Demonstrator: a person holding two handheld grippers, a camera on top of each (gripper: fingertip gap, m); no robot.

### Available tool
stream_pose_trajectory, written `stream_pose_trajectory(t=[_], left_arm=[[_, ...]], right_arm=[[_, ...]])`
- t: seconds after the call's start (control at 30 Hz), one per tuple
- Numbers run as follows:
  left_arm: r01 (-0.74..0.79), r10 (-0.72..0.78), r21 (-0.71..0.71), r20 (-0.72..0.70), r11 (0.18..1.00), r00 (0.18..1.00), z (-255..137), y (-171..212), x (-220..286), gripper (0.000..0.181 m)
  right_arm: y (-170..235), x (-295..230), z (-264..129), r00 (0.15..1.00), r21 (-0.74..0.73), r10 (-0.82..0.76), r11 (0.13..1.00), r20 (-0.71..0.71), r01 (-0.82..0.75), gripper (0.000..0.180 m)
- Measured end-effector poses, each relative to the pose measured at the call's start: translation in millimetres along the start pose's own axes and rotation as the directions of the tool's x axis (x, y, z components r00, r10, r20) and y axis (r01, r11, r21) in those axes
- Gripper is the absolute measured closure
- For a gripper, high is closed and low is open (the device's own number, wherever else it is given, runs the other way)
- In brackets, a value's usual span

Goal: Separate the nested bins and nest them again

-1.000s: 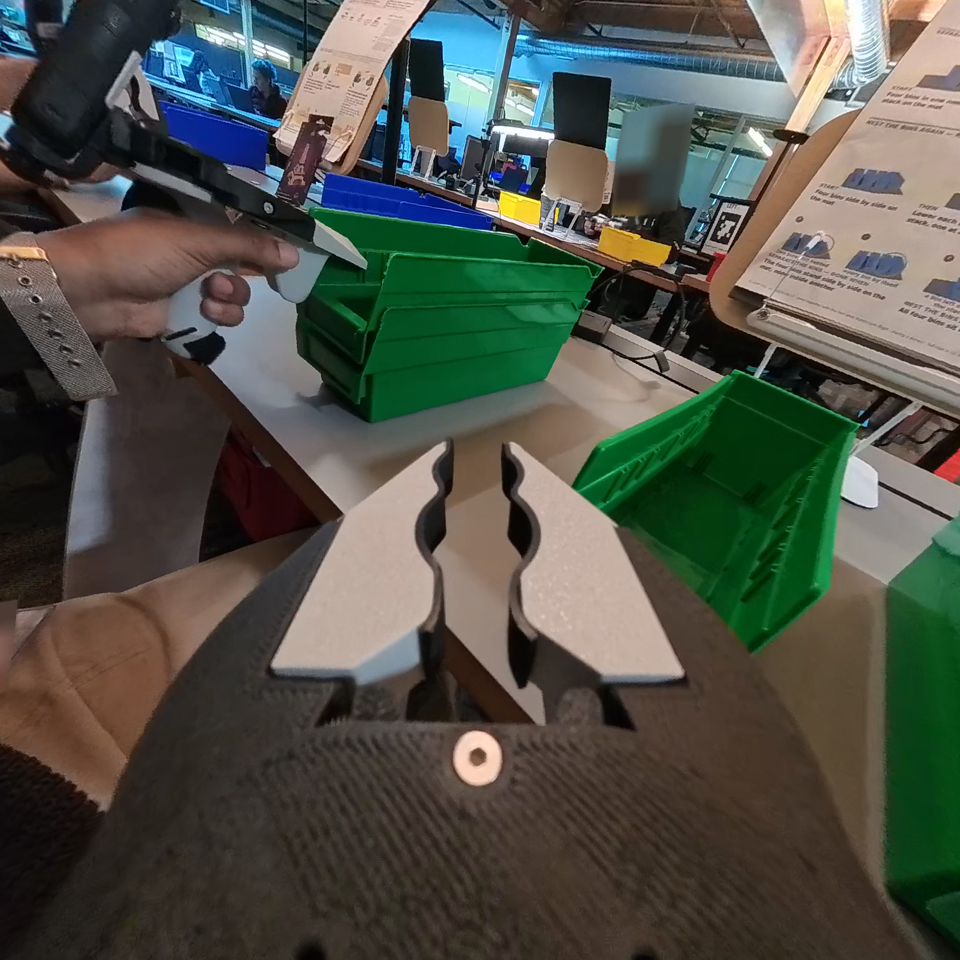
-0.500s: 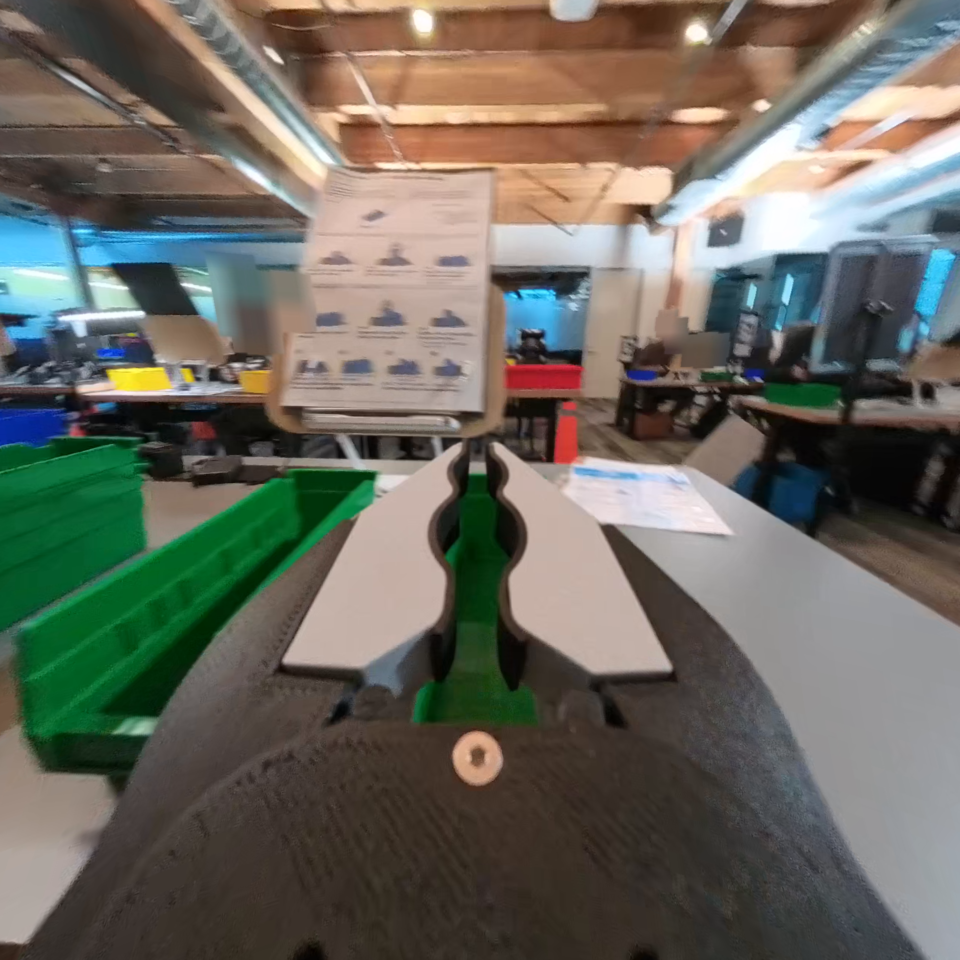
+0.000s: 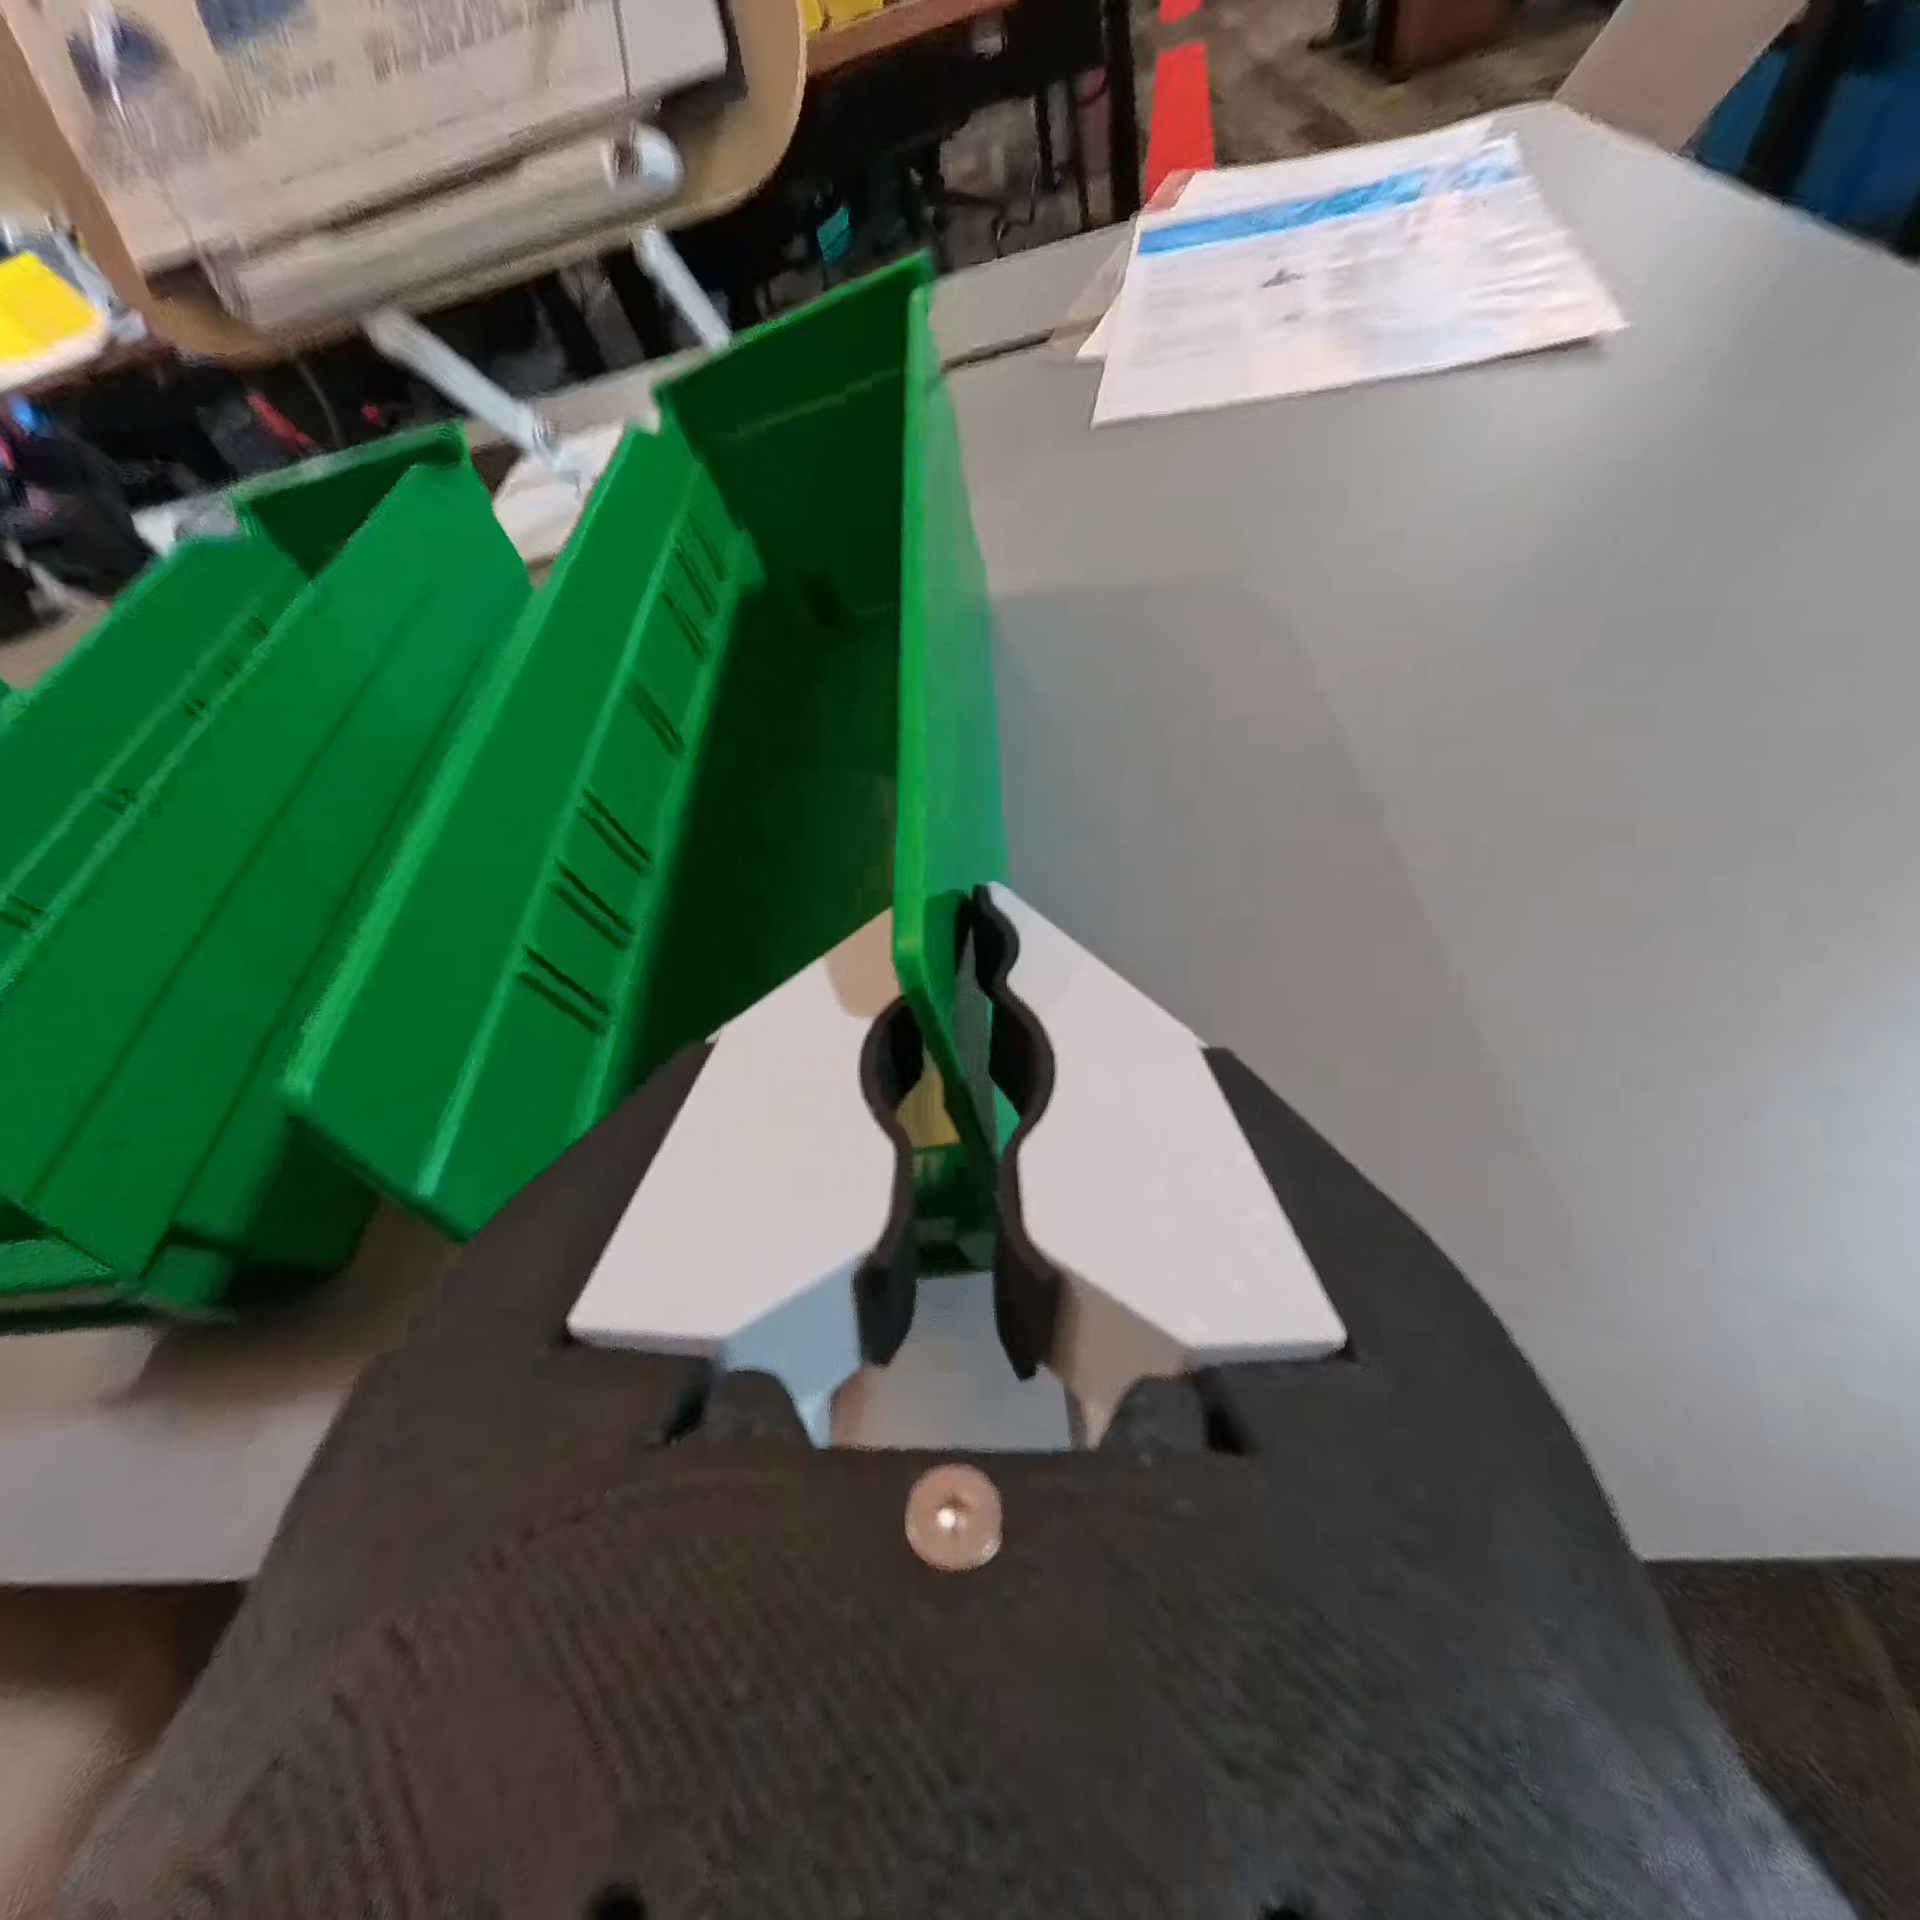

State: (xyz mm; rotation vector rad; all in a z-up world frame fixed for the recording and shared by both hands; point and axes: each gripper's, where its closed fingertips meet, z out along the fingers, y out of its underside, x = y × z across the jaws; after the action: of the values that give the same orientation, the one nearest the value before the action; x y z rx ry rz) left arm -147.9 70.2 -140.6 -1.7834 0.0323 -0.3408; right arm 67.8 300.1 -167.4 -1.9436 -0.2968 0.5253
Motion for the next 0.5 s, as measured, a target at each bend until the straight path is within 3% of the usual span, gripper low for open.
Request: stream_pose_trajectory(t=[0.03,0.23,0.33,0.43,0.5], left_arm=[[-0.015,0.014,-0.038,-0.043,0.999,0.999,6,11,16,0.132],[-0.071,0.062,-0.043,-0.184,0.997,0.981,11,24,74,0.131],[-0.078,0.089,0.082,-0.144,0.994,0.986,11,0,79,0.121],[-0.136,0.162,0.284,-0.068,0.949,0.985,11,-45,81,0.120],[-0.195,0.222,0.291,-0.065,0.937,0.973,20,-57,91,0.117]], right_arm=[[-6,-1,-5,1.000,0.029,0.007,1.000,-0.007,-0.007,0.176],[-62,-26,-62,1.000,0.355,0.020,0.935,-0.021,-0.011,0.176],[-76,-68,-96,0.999,0.490,-0.035,0.871,-0.006,0.033,0.176],[-67,-120,-115,0.995,0.520,-0.081,0.853,0.056,0.041,0.177],[-58,-151,-122,0.990,0.519,-0.113,0.853,0.090,0.051,0.177]])
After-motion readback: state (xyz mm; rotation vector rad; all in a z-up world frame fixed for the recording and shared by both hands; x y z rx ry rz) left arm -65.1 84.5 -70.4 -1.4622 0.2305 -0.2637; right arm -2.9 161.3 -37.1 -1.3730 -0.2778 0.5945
